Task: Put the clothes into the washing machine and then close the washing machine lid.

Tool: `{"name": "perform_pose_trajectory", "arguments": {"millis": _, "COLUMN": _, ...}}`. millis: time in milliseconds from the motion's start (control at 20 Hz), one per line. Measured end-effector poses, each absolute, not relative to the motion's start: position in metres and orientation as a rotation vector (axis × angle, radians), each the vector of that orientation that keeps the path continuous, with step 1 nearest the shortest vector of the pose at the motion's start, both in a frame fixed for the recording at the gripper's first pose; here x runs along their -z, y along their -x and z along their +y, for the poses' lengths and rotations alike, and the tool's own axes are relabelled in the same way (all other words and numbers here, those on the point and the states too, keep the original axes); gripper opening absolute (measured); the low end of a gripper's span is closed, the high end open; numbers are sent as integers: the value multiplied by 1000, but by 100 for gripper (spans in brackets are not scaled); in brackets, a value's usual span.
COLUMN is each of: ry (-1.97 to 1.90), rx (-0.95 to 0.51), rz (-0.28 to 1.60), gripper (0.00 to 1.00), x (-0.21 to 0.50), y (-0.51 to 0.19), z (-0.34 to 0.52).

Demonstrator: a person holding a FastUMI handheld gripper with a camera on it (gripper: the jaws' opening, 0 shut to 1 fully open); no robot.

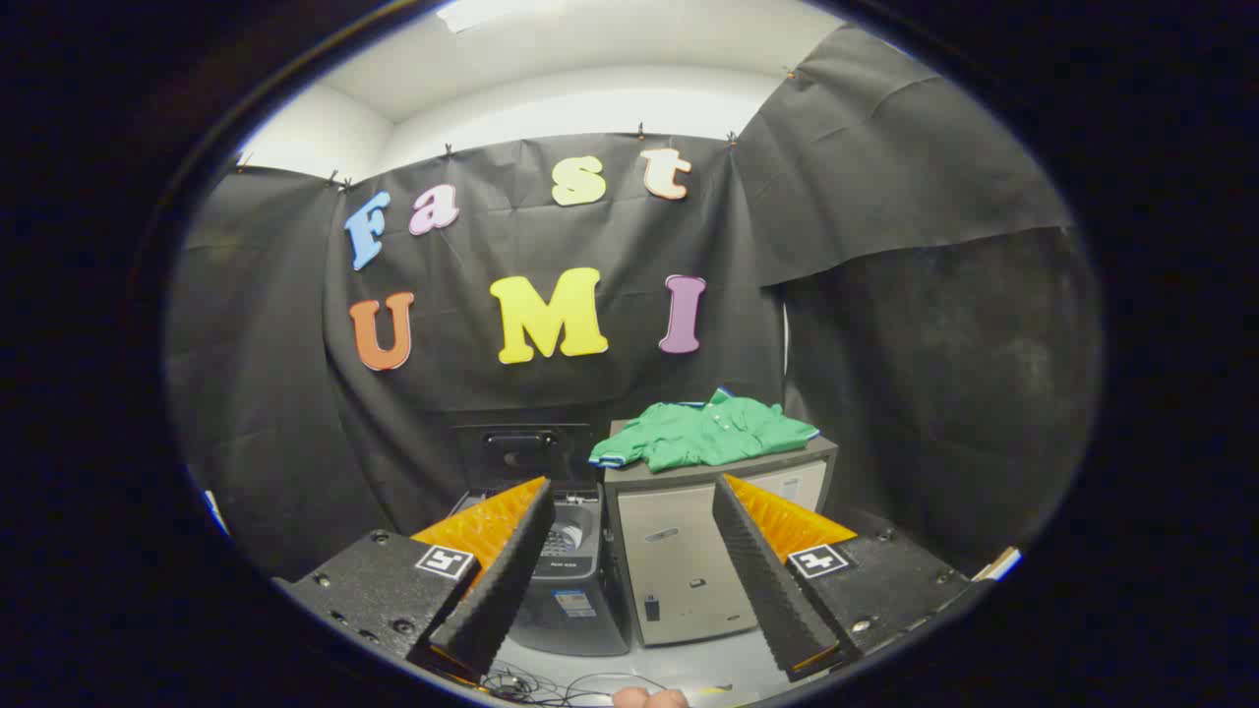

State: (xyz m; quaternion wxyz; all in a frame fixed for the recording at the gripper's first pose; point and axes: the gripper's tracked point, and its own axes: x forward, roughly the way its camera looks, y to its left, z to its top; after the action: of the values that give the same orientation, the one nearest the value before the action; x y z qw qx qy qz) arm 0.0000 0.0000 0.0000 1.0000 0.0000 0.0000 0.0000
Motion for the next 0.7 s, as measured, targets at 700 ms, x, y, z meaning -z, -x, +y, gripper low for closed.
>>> {"name": "perform_pose_trajectory", "arguments": {"millis": 700, "ry": 36, "rx": -21, "rz": -41, "gripper": 100, "x": 38, "y": 3, "z": 0}}
